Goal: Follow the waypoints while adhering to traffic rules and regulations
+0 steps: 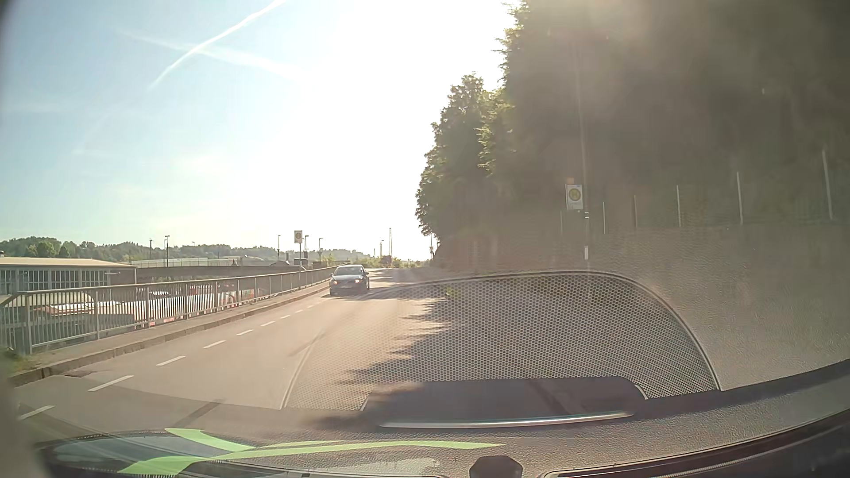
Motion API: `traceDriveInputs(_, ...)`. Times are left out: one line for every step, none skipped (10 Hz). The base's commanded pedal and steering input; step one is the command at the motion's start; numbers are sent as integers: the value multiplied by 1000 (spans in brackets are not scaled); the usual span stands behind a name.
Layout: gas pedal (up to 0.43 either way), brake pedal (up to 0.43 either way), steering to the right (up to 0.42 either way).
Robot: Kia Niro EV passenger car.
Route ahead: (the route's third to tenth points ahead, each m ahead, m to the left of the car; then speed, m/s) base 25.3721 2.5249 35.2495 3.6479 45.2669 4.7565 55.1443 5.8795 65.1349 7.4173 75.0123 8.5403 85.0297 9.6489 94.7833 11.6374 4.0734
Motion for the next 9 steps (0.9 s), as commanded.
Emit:
traceDriveInputs(59, 0, -38)
traceDriveInputs(67, 0, -46)
traceDriveInputs(67, 0, -51)
traceDriveInputs(67, 0, -52)
traceDriveInputs(79, 0, -52)
traceDriveInputs(79, 0, -52)
traceDriveInputs(79, 0, -52)
traceDriveInputs(79, 0, -52)
traceDriveInputs(87, 0, -52)
